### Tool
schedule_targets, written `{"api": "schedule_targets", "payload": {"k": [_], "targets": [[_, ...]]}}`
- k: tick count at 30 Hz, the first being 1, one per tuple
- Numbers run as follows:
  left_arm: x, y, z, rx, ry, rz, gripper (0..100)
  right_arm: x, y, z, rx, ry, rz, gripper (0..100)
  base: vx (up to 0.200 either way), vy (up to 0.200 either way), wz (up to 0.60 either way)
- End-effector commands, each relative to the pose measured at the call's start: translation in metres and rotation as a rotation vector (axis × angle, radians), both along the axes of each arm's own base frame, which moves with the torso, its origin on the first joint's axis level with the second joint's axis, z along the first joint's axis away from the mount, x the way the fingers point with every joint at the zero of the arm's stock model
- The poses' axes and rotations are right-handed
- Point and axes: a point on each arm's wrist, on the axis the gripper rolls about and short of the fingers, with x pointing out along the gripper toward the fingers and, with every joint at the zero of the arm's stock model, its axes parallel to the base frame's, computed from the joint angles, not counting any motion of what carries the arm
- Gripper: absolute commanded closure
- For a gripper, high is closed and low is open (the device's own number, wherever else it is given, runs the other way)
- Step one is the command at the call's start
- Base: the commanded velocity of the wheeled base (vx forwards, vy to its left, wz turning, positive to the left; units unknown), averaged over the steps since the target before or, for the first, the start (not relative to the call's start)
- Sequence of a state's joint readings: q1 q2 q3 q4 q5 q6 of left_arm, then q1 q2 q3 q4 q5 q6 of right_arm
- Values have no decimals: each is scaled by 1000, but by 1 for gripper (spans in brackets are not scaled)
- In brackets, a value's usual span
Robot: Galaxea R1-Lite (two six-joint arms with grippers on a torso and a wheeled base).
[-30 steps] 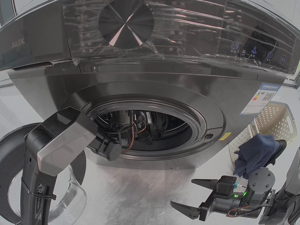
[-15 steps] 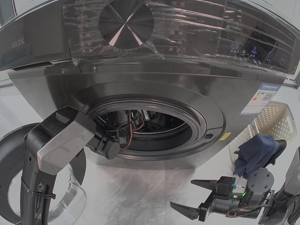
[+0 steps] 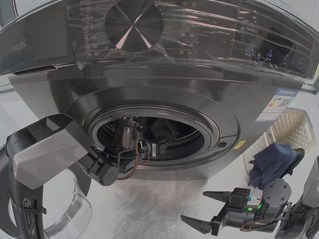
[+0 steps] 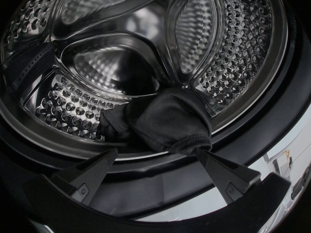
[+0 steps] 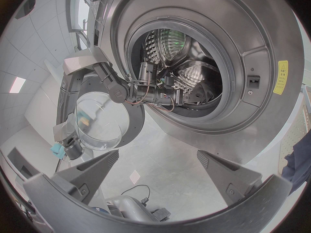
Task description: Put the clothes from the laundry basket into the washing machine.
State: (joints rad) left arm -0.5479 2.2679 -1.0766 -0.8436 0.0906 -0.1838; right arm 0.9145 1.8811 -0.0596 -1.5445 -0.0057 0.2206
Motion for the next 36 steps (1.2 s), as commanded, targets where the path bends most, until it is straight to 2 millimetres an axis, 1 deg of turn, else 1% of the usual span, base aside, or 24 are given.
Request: {"api": "schedule_targets", "payload": {"k": [1, 6, 9, 11, 12, 19, 23, 24, 25, 27, 30, 32, 33, 36], "targets": [[-8, 4, 7, 8, -2, -4, 0, -1, 0, 0, 0, 0, 2, 0, 0, 0, 0], [-12, 5, 8, -8, -6, -43, 0, -1, 0, 0, 1, 3, 2, 0, 0, 0, 0], [-12, 1, 11, -39, -18, -92, 0, -1, 0, 0, 0, 4, 3, 0, 0, 0, 0], [-8, -3, 16, -78, -61, -111, 0, -1, 0, 0, 1, 5, 3, 0, 0, 0, 0], [-2, -7, 17, -97, -93, -111, 0, -1, 0, 0, 2, 4, 1, 0, 0, 0, 0], [28, -25, 3, -135, -154, -102, 0, 0, 0, 0, 2, 4, 1, 0, 0, 0, 0], [35, -31, -8, -148, -140, -94, 0, 0, 0, 0, 4, 3, 1, 0, 0, 0, 0], [38, -34, -14, -148, -139, -89, 0, 0, 0, 0, 4, 3, 1, 0, 0, 0, 0], [38, -34, -14, -148, -139, -89, 100, 0, 0, 0, 4, 3, 1, 0, 0, 0, 0], [46, -38, -23, -143, -147, -63, 100, 0, 0, 0, 4, 1, 2, 0, 0, 0, 0], [59, -39, -26, -148, -176, -7, 100, 0, 1, 0, 5, 0, 2, 0, 0, 0, 0], [61, -38, -26, -151, -187, 6, 100, -1, 1, 0, 4, 1, 3, 0, 0, 0, 0], [76, -35, -19, -168, -239, 73, 100, -1, 1, 0, 5, 2, 4, 0, 0, 0, 0], [92, -28, -7, -201, -306, 152, 100, 0, 1, 0, 5, 2, 4, 0, 0, 0, 0]]}}
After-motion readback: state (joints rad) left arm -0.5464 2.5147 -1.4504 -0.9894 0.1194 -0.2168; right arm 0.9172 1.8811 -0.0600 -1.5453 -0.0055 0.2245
